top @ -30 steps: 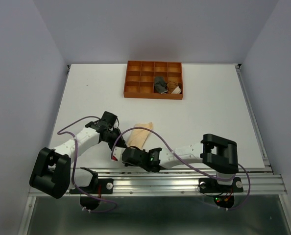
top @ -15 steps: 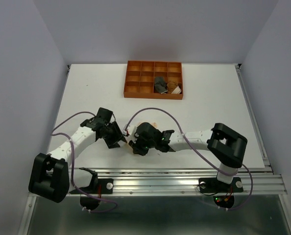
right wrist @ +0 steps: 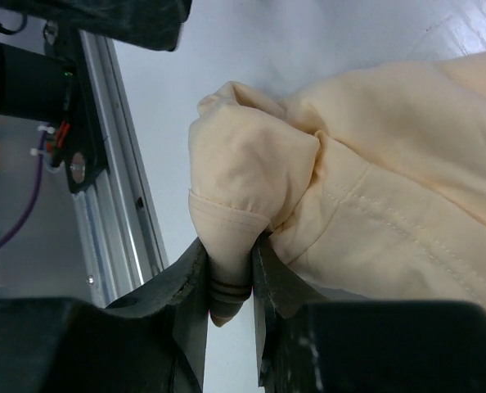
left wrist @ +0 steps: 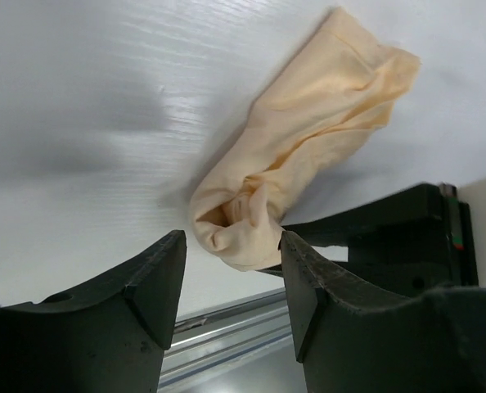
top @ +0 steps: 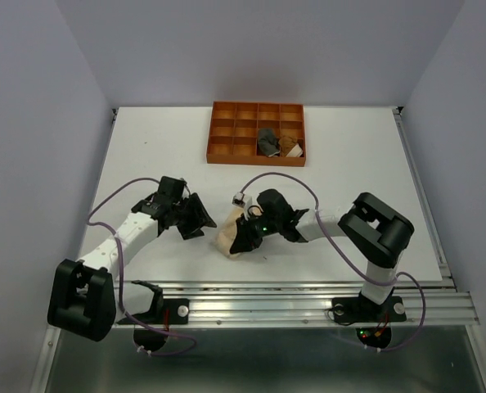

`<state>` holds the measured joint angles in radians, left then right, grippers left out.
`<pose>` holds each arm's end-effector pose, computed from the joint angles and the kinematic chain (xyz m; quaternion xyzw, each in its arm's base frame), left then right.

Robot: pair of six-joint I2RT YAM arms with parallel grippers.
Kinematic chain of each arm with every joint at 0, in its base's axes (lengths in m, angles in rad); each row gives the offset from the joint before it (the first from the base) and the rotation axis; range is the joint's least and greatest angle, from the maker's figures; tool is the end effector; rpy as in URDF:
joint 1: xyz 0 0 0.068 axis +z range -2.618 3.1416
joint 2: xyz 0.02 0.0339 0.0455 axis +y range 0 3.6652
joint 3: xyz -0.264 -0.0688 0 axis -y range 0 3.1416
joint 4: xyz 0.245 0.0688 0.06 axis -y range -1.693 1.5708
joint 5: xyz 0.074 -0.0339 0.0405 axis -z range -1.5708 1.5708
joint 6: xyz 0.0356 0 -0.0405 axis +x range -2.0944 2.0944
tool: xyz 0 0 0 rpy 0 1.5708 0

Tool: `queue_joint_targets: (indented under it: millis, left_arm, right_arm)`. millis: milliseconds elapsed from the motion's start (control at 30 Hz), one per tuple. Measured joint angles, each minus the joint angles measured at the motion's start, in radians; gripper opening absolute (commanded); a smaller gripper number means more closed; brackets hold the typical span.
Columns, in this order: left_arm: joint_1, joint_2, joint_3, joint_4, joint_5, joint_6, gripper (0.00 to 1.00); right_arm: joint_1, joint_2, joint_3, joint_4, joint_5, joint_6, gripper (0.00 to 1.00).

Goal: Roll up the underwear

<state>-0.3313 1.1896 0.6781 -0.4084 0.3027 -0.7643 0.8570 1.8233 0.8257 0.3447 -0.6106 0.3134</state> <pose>0.2143 -0.0849 0.2050 -0.1541 0.9252 -0.2866 0.1954 0.2145 0.2788 0.1332 -0.3578 0.7879 0.4580 0.2034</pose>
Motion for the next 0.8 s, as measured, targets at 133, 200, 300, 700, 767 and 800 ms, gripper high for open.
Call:
queue_joint_targets:
  millis: [133, 200, 300, 700, 767, 800]
  left_arm:
    - [0.0, -0.026, -0.023, 0.064, 0.051, 0.034, 0.65]
    - [0.0, -0.034, -0.054, 0.098, 0.08, 0.046, 0.65]
    - [0.0, -0.026, -0.102, 0.13, 0.127, 0.058, 0.66]
    - [-0.01, 0.013, -0.149, 0.24, 0.18, 0.072, 0.98]
    - [-0.011, 0.031, -0.153, 0.261, 0.18, 0.071, 0.96]
    - [-0.012, 0.04, -0.159, 0.272, 0.18, 0.071, 0.95]
  right_arm:
    - [-0.05, 0.043, -0.001, 0.047, -0.083, 0.09, 0.01]
    - [-0.066, 0.052, -0.002, 0.055, -0.108, 0.119, 0.01]
    - [-0.093, 0.073, -0.003, 0.069, -0.152, 0.16, 0.01]
    - [-0.119, 0.13, 0.013, 0.108, -0.241, 0.211, 0.01]
    - [-0.125, 0.132, 0.014, 0.109, -0.244, 0.212, 0.01]
    - [-0.125, 0.134, 0.016, 0.109, -0.246, 0.213, 0.01]
